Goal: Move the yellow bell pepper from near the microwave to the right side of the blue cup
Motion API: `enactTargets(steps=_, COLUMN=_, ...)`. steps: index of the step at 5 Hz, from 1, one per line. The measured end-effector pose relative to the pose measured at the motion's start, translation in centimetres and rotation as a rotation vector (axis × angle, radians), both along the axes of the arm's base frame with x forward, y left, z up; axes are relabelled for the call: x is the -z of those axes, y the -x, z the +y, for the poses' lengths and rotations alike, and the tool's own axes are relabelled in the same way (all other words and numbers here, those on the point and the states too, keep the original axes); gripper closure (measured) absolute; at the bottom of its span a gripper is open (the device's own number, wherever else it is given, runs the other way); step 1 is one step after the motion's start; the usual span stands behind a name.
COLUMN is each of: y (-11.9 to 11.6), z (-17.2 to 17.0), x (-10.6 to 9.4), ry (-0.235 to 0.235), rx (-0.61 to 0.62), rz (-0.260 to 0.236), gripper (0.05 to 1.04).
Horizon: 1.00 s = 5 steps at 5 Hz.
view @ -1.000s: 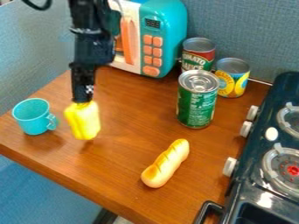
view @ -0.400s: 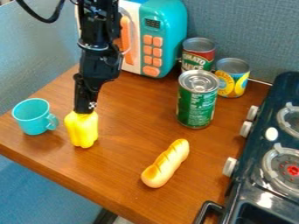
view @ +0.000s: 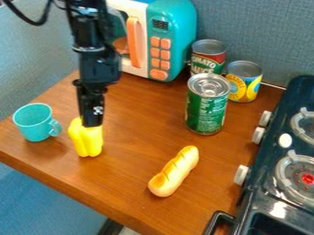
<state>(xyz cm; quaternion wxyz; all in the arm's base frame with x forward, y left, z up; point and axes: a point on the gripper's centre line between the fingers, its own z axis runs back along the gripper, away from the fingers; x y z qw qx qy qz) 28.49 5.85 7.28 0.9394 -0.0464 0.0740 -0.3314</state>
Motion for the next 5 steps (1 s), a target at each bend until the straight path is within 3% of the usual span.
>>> enactTargets(steps=1, y=-0.1, z=0.5, x=-1.8, ry=0.052, rx=-0.043, rz=-0.032, gripper=0.159)
enactTargets(steps=2, y=0.3, z=1.8, x=-3.7, ry=0.055, rx=-0.099, rz=-0.048, gripper=0.073)
enactTargets(steps=3, y=1.2, z=4.5, x=-5.8, ry=0.028, rx=-0.204, rz=-0.091, gripper=0.078)
enactTargets(steps=4, y=2.0, z=8.6, x=-6.9, ry=-0.087, rx=-0.359, rz=-0.104, gripper=0.081)
enactTargets(steps=5, y=2.5, z=12.5, x=-6.2, ry=-0.088, rx=-0.482, rz=-0.064, gripper=0.082)
